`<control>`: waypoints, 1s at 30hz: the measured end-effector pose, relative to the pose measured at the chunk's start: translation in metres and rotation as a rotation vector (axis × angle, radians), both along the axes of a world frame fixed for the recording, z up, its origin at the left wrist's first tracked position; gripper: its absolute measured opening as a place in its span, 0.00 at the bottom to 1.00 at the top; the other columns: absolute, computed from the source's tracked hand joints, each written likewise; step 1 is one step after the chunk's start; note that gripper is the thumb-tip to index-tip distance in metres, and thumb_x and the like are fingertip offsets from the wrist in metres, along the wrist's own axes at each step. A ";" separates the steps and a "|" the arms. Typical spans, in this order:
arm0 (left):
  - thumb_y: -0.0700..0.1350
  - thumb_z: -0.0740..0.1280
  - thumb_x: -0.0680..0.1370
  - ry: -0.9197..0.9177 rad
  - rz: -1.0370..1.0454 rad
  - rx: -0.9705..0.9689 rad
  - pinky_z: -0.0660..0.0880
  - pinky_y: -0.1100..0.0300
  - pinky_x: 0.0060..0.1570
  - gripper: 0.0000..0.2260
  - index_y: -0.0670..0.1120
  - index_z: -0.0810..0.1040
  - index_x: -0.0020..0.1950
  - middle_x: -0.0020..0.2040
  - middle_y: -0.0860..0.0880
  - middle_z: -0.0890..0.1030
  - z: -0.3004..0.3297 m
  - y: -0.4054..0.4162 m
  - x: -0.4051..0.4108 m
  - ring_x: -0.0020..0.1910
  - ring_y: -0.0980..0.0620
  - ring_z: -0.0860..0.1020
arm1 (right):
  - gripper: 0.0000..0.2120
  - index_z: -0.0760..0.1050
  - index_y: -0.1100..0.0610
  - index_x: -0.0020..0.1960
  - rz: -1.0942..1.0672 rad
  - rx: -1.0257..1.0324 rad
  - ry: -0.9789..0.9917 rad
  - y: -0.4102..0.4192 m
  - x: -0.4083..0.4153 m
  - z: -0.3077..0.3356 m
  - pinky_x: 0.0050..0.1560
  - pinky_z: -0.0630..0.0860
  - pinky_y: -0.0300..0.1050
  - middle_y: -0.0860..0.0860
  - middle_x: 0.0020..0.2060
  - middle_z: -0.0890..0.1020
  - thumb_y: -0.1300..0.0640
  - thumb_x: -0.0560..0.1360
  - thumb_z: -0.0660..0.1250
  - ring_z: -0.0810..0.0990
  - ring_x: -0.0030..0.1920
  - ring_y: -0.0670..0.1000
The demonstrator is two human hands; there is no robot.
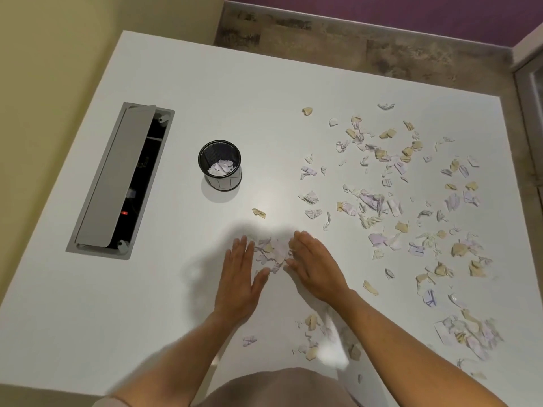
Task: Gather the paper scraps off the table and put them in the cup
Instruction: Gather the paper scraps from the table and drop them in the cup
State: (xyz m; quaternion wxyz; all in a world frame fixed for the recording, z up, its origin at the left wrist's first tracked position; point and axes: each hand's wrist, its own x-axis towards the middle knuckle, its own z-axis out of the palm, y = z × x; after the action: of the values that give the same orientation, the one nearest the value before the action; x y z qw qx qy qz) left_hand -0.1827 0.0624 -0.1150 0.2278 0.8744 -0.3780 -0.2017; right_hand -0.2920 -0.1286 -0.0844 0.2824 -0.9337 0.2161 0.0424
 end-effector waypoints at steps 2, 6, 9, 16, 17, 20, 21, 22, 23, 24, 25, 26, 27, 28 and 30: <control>0.60 0.49 0.83 -0.035 0.013 -0.056 0.41 0.55 0.77 0.29 0.50 0.46 0.80 0.81 0.53 0.45 0.002 -0.016 0.013 0.79 0.52 0.44 | 0.22 0.70 0.58 0.69 -0.101 -0.033 -0.073 -0.009 0.009 0.005 0.73 0.63 0.51 0.55 0.72 0.70 0.47 0.80 0.61 0.65 0.74 0.54; 0.64 0.49 0.82 -0.075 -0.049 -0.005 0.40 0.54 0.77 0.31 0.50 0.48 0.80 0.81 0.51 0.45 0.006 -0.050 0.052 0.79 0.52 0.41 | 0.26 0.63 0.58 0.74 -0.165 -0.146 0.082 -0.031 0.032 0.009 0.76 0.58 0.53 0.57 0.76 0.61 0.47 0.80 0.59 0.57 0.77 0.56; 0.70 0.45 0.78 -0.021 -0.133 0.114 0.40 0.51 0.76 0.35 0.50 0.49 0.79 0.80 0.48 0.47 0.007 -0.068 0.072 0.79 0.50 0.42 | 0.30 0.56 0.58 0.77 -0.122 -0.093 0.189 -0.043 0.044 0.006 0.76 0.55 0.54 0.56 0.78 0.54 0.43 0.81 0.56 0.51 0.78 0.55; 0.70 0.44 0.77 -0.053 -0.377 0.145 0.39 0.50 0.77 0.37 0.47 0.55 0.79 0.80 0.48 0.51 0.007 -0.054 0.057 0.79 0.50 0.44 | 0.29 0.64 0.63 0.72 0.091 -0.032 0.057 -0.024 0.033 0.002 0.75 0.57 0.54 0.58 0.75 0.62 0.43 0.81 0.57 0.57 0.76 0.56; 0.68 0.46 0.78 -0.053 -0.395 0.138 0.40 0.52 0.76 0.36 0.47 0.57 0.79 0.80 0.48 0.53 0.008 -0.049 0.053 0.79 0.51 0.46 | 0.29 0.63 0.62 0.73 0.104 -0.019 0.054 -0.017 0.028 0.001 0.76 0.53 0.53 0.57 0.76 0.61 0.44 0.81 0.57 0.56 0.77 0.55; 0.64 0.52 0.80 -0.016 -0.405 0.106 0.43 0.54 0.76 0.30 0.47 0.64 0.76 0.78 0.49 0.60 0.017 -0.037 0.046 0.79 0.52 0.51 | 0.27 0.63 0.60 0.75 0.146 -0.007 0.054 -0.001 0.013 0.000 0.78 0.48 0.48 0.55 0.77 0.59 0.43 0.82 0.53 0.54 0.78 0.53; 0.63 0.53 0.80 -0.013 -0.394 0.092 0.45 0.53 0.76 0.28 0.47 0.67 0.74 0.77 0.48 0.63 0.021 -0.033 0.044 0.78 0.51 0.54 | 0.26 0.65 0.60 0.73 0.149 0.006 0.037 0.003 0.008 0.002 0.77 0.49 0.46 0.55 0.77 0.61 0.45 0.82 0.54 0.56 0.77 0.53; 0.62 0.53 0.80 -0.035 -0.380 0.082 0.48 0.51 0.76 0.27 0.48 0.69 0.73 0.76 0.48 0.65 0.027 -0.029 0.041 0.78 0.50 0.57 | 0.24 0.67 0.59 0.72 0.145 0.022 0.019 0.006 0.005 0.005 0.77 0.51 0.45 0.54 0.75 0.64 0.46 0.82 0.56 0.59 0.76 0.53; 0.62 0.53 0.80 -0.077 -0.359 0.074 0.53 0.48 0.76 0.26 0.49 0.71 0.71 0.75 0.48 0.67 0.031 -0.024 0.038 0.77 0.49 0.59 | 0.22 0.70 0.59 0.70 0.136 0.031 -0.009 0.009 0.001 0.007 0.77 0.54 0.46 0.54 0.73 0.69 0.48 0.81 0.58 0.63 0.74 0.53; 0.62 0.55 0.79 -0.131 -0.325 0.064 0.58 0.44 0.74 0.25 0.49 0.72 0.70 0.74 0.48 0.68 0.035 -0.019 0.036 0.76 0.47 0.61 | 0.19 0.73 0.58 0.66 0.117 0.022 -0.050 0.011 -0.001 0.010 0.75 0.61 0.48 0.53 0.69 0.73 0.49 0.80 0.61 0.68 0.71 0.53; 0.63 0.58 0.78 -0.175 -0.274 0.054 0.64 0.42 0.70 0.25 0.50 0.72 0.69 0.74 0.47 0.68 0.040 -0.013 0.034 0.75 0.46 0.63 | 0.15 0.75 0.57 0.61 0.080 -0.004 -0.089 0.012 -0.003 0.013 0.69 0.69 0.52 0.52 0.63 0.77 0.50 0.78 0.64 0.73 0.65 0.53; 0.64 0.61 0.76 -0.202 -0.210 0.058 0.69 0.43 0.65 0.26 0.50 0.73 0.69 0.73 0.46 0.68 0.043 -0.007 0.031 0.73 0.45 0.65 | 0.14 0.76 0.56 0.58 0.021 -0.042 -0.108 0.013 -0.004 0.016 0.62 0.74 0.53 0.51 0.58 0.78 0.50 0.77 0.66 0.75 0.59 0.53; 0.66 0.63 0.74 -0.216 -0.143 0.086 0.72 0.44 0.60 0.28 0.51 0.73 0.69 0.73 0.45 0.69 0.047 -0.002 0.029 0.71 0.44 0.68 | 0.15 0.75 0.55 0.58 -0.044 -0.084 -0.092 0.014 -0.003 0.020 0.57 0.76 0.53 0.51 0.57 0.78 0.47 0.75 0.66 0.76 0.57 0.53; 0.68 0.64 0.71 -0.219 -0.083 0.141 0.74 0.45 0.55 0.31 0.52 0.71 0.69 0.72 0.45 0.69 0.049 0.002 0.025 0.68 0.43 0.70 | 0.19 0.73 0.53 0.61 -0.099 -0.115 -0.032 0.014 -0.003 0.022 0.55 0.77 0.53 0.51 0.58 0.77 0.44 0.75 0.66 0.75 0.57 0.55; 0.72 0.63 0.68 -0.196 0.013 0.270 0.76 0.46 0.49 0.36 0.56 0.67 0.71 0.72 0.45 0.67 0.051 0.007 0.016 0.63 0.43 0.72 | 0.29 0.65 0.48 0.69 -0.139 -0.130 0.140 0.016 0.001 0.025 0.55 0.76 0.53 0.52 0.65 0.72 0.36 0.74 0.63 0.73 0.60 0.57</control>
State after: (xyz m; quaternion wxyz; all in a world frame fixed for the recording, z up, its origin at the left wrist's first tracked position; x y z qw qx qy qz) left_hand -0.1672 0.0697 -0.0635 0.0717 0.9150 -0.3621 -0.1629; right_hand -0.2911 -0.1126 -0.0591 0.2077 -0.9274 0.3021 0.0738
